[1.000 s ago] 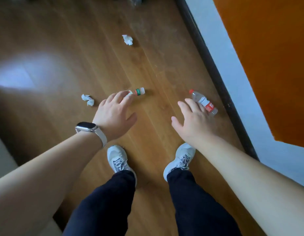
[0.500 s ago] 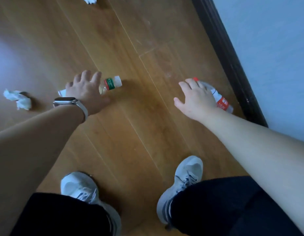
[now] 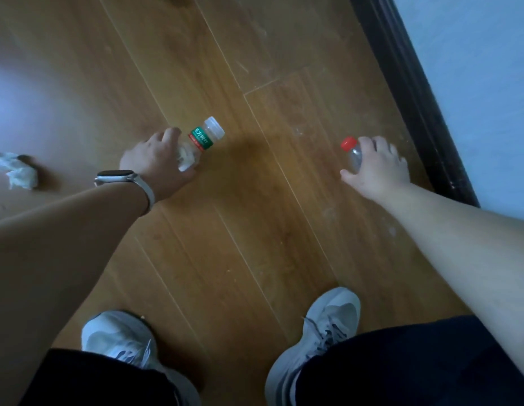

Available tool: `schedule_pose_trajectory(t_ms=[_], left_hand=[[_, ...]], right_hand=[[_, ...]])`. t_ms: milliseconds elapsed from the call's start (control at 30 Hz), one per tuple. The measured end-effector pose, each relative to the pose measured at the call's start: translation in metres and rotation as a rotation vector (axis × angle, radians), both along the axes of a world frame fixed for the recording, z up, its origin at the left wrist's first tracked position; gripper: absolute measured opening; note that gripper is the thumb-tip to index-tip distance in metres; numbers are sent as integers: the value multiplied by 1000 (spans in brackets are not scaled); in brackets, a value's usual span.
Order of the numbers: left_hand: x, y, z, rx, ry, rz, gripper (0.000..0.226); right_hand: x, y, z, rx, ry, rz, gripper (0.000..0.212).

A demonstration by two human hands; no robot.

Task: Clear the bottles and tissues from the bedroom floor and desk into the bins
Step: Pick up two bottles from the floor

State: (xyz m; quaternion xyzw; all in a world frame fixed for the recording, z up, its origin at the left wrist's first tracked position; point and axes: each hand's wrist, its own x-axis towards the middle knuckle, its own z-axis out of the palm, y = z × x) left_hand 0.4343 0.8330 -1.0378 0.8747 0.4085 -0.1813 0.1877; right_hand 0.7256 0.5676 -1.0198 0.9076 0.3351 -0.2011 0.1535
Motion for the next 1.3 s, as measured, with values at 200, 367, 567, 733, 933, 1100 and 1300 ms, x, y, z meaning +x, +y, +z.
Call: schedule_pose_trajectory(t_ms=[200,367,567,733,933,1100,1300], left_hand=[[25,-17,-1,-26,-109,-5,84],[36,-27,4,-50,-143,3,79],[36,-34,30,-115,-190,75,80],[12,-25,97,-95,-208,147,75],[-29,-25,225,-130,-283,373,65],[-67,-24,349,-150,-353,561,65],[-113,-10,507,-169,-430,650,62]], right_hand=[[17,-22,-11,-158,75,-178,73],[15,-15,-10,-86,93,-169,61],[-14,29,12,63,145,-141,64],[-64,64,73,153,265,-164,65],[-120,96,194,249,363,-194,74],[-157,117,318,352,468,-226,84],[-186,144,491,408,500,-120,74]])
